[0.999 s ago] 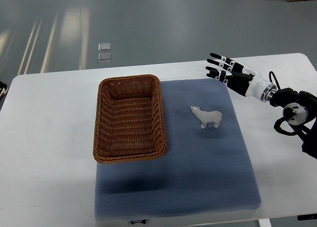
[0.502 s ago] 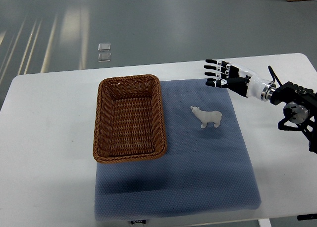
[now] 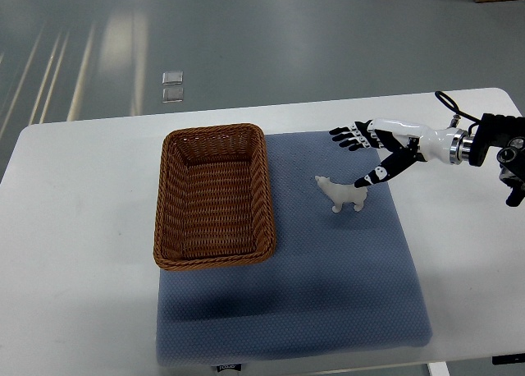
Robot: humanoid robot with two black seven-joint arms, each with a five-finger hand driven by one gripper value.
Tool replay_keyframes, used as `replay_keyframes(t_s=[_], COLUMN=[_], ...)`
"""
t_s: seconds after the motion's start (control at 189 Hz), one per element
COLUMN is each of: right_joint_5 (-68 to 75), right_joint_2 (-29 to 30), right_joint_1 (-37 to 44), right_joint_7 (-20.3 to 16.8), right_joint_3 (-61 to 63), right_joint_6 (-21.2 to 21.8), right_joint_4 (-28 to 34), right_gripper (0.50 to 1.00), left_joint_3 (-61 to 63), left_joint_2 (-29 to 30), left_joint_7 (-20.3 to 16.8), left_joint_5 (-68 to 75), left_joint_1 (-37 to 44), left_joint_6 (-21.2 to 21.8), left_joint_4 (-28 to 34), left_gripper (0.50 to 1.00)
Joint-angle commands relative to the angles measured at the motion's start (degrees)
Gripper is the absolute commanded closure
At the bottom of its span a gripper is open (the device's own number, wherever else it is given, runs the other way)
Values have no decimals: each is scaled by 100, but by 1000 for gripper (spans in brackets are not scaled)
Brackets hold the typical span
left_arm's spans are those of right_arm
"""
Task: Place white bear in brown basket with right hand
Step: 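Reach the right hand down over the white polar bear figurine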
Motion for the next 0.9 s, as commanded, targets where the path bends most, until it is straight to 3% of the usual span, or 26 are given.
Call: replay_keyframes(t_s=[0.0,0.259,0.418,0.894], right_joint_5=[-360,-879,-870,-852], right_joint_2=[4,31,57,101], right_joint_1=[-2,183,341,289], right_joint_7=[52,43,70,70], right_joint_3=[-37,-591,-960,-1048], right_joint_6=[-54,-476,-1021,-1021], right_joint_4=[18,88,88,369], right_gripper=[570,570,572,576], left_joint_3=[0,0,0,0], left_joint_2=[0,0,0,0], left_joint_7=[-1,-1,-1,8], left_joint_5=[0,0,0,0], left_joint_1=[0,0,0,0], left_joint_6=[0,0,0,0], left_joint_4=[1,1,1,1], left_gripper=[500,500,500,500])
